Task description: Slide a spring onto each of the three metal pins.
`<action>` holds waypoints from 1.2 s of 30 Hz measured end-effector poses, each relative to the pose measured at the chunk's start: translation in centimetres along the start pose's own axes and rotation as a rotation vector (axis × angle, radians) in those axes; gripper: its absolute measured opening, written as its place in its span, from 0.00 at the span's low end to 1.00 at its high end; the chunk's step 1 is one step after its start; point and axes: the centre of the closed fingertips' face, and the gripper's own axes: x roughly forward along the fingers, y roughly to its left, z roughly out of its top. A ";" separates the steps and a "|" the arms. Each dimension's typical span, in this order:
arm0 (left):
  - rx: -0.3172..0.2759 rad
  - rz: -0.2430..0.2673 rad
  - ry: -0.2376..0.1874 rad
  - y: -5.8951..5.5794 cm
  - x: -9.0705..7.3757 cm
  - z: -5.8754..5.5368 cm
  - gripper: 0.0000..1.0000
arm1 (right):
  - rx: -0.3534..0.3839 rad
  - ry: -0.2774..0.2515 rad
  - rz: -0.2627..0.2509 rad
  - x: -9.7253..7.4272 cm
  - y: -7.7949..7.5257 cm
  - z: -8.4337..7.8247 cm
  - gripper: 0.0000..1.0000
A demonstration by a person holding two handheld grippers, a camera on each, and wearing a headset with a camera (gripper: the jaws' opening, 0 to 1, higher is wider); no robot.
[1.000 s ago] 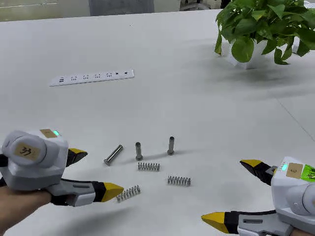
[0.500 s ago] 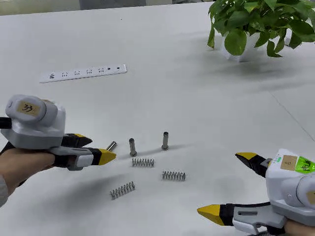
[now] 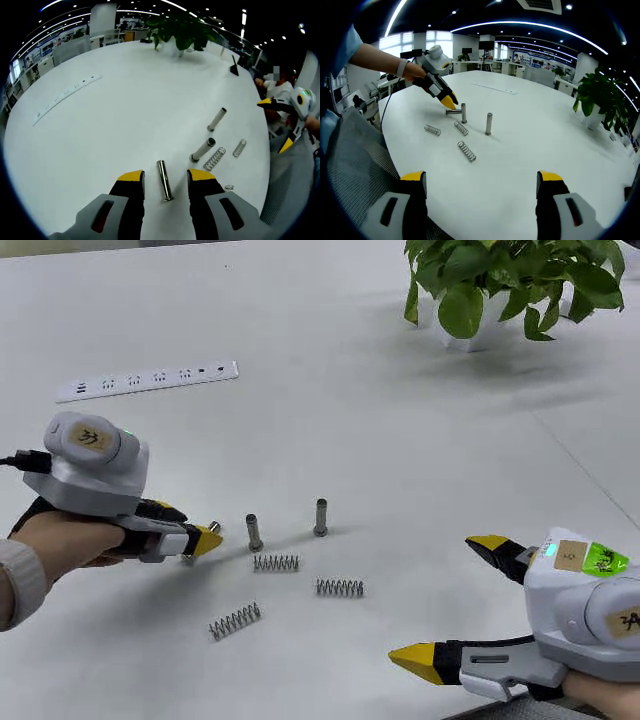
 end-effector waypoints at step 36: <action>0.131 0.126 0.186 0.2 2.6 -0.5 0.13 | -0.009 -0.002 -0.009 0.0 -0.3 0.0 0.92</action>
